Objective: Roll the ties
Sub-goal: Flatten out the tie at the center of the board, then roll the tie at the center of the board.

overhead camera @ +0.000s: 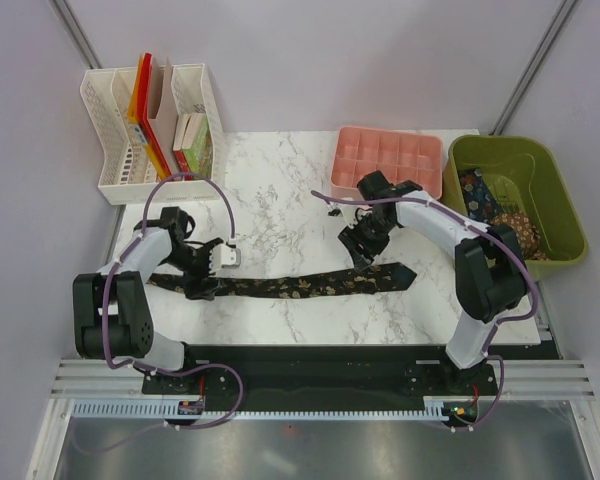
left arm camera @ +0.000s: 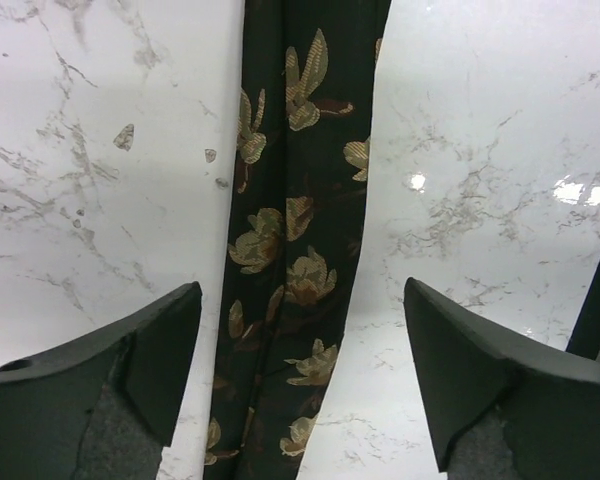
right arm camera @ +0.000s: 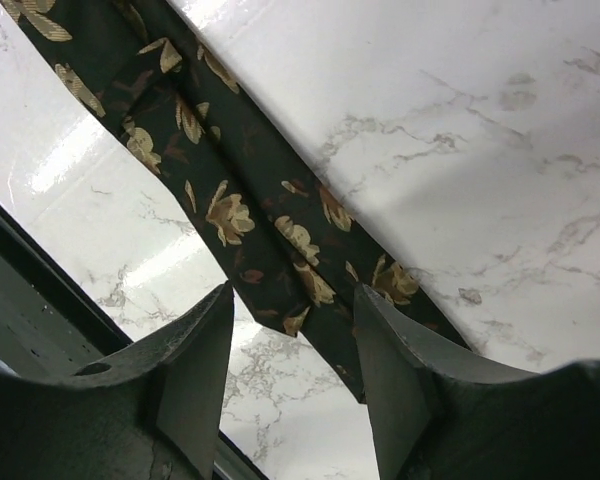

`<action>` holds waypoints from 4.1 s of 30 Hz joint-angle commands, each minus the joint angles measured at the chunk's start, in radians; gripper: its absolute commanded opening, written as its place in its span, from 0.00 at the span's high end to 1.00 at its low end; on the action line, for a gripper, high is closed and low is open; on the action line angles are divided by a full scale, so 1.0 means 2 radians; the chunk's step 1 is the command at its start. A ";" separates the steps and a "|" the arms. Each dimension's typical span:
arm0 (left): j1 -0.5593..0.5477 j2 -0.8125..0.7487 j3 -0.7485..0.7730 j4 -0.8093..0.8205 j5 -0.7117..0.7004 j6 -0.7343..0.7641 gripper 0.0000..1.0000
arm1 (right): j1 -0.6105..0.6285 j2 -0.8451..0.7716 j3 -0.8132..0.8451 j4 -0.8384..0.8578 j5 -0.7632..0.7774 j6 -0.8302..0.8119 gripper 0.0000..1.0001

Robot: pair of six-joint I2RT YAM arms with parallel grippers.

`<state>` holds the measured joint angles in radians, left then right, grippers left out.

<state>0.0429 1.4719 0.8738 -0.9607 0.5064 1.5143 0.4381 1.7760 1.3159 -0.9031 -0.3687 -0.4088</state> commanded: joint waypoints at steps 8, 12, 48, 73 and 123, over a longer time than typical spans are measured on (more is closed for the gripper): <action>-0.015 0.023 0.000 0.064 0.014 -0.003 0.06 | 0.013 0.070 -0.004 0.047 0.065 0.002 0.46; -0.045 0.046 0.009 0.065 0.021 -0.005 0.11 | 0.001 0.082 -0.017 0.056 0.094 0.003 0.50; -0.053 0.035 0.028 0.056 0.067 -0.088 0.22 | 0.052 0.003 -0.030 0.054 0.094 -0.078 0.35; 0.304 0.079 0.164 0.006 0.111 -0.320 0.18 | 0.012 0.039 0.052 0.047 0.094 -0.001 0.39; 0.384 0.132 0.102 0.052 0.116 -0.417 0.34 | 0.335 0.318 0.281 0.448 0.072 0.018 0.30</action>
<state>0.8021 1.7729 1.0966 -0.8677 0.6926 0.6998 1.1065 2.3852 1.8061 -0.0582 -0.2459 -0.3611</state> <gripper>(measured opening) 0.665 0.698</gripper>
